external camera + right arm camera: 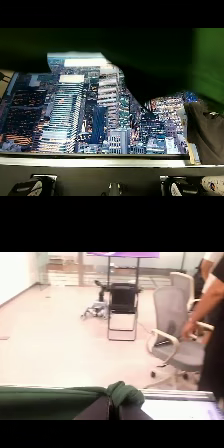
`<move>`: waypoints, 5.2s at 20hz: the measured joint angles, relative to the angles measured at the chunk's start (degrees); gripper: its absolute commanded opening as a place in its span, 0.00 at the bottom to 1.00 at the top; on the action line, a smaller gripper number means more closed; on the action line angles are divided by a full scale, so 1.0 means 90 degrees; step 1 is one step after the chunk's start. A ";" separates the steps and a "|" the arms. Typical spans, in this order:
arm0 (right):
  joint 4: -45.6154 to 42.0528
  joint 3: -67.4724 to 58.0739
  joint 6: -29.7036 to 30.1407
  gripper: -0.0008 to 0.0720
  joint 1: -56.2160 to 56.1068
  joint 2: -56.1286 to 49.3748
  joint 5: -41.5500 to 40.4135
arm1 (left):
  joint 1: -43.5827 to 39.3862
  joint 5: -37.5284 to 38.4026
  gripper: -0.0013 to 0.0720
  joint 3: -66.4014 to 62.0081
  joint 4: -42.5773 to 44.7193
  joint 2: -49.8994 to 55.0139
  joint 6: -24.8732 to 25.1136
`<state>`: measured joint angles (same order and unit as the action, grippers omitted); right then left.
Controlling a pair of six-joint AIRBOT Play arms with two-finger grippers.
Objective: Fold the shirts.
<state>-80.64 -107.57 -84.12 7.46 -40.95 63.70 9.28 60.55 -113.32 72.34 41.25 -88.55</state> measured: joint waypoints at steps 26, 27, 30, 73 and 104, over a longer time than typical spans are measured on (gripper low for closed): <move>0.0425 0.2344 -0.1603 0.04 -0.0940 -0.5899 -0.2314 | -0.0202 -0.0517 0.05 0.3014 -0.0262 0.5710 0.0287; 0.0461 0.2346 -0.1615 0.04 -0.0947 -0.5972 -0.2385 | -0.0202 -0.0595 0.05 0.2975 -0.0425 0.5829 0.0284; 0.0447 0.2356 -0.1503 0.04 -0.0906 -0.5909 -0.1979 | -0.0134 -0.0391 0.05 0.2788 -0.0736 0.5984 0.0554; 0.1676 0.8918 -0.0289 0.53 0.0653 -0.2317 0.0952 | 0.0357 0.0748 0.05 0.8303 -0.0736 0.3594 0.0998; 0.1984 0.3439 0.0192 0.99 0.0799 -0.6122 0.0299 | 0.0238 0.1554 0.95 0.2266 -0.2310 0.6895 0.0342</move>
<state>-62.78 -76.62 -82.39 14.66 -96.05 66.39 11.42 74.54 -92.92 51.55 103.31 -85.47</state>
